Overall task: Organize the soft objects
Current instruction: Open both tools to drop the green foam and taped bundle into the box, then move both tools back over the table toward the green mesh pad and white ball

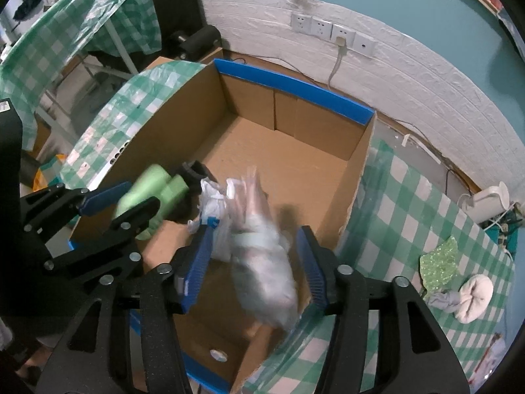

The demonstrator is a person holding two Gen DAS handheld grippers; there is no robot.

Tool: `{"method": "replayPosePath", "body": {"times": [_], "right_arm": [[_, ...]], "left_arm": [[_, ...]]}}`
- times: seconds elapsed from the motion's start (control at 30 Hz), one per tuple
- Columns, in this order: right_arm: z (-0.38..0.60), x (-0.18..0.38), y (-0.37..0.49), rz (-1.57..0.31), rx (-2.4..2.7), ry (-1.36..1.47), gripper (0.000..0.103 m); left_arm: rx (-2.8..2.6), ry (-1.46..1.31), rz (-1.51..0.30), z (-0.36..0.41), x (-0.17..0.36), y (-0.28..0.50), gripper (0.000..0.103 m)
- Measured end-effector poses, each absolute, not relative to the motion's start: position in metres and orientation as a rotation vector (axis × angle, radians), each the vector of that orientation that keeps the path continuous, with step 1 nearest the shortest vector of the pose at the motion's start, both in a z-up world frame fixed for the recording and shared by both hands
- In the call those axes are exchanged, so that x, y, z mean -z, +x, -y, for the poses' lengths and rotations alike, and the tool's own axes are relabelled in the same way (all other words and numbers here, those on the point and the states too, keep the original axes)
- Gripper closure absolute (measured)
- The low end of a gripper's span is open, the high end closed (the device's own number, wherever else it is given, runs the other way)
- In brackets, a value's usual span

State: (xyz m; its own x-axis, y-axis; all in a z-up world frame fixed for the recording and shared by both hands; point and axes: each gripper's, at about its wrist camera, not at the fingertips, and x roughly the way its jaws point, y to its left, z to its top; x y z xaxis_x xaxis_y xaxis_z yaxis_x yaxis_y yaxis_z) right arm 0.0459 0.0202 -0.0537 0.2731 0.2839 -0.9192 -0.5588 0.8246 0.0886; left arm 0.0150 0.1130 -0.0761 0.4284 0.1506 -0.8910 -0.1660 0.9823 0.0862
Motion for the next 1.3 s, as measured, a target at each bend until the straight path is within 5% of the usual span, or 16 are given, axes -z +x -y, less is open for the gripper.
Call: {"method": "replayPosePath", "body": {"times": [0.13,1.3], "right_arm": [[-0.018,0.053,0.047,-1.156,-0.564,-0.275,0.038],[0.037,0.038,0.048,-1.121,-0.486,-0.230,0.037]], "left_arm": [[-0.211,-0.011,-1.122,-0.115,0.078,0.016,0.060],[-0.141,0.019,-1.068,-0.077,0.055,0.020,0.059]]}}
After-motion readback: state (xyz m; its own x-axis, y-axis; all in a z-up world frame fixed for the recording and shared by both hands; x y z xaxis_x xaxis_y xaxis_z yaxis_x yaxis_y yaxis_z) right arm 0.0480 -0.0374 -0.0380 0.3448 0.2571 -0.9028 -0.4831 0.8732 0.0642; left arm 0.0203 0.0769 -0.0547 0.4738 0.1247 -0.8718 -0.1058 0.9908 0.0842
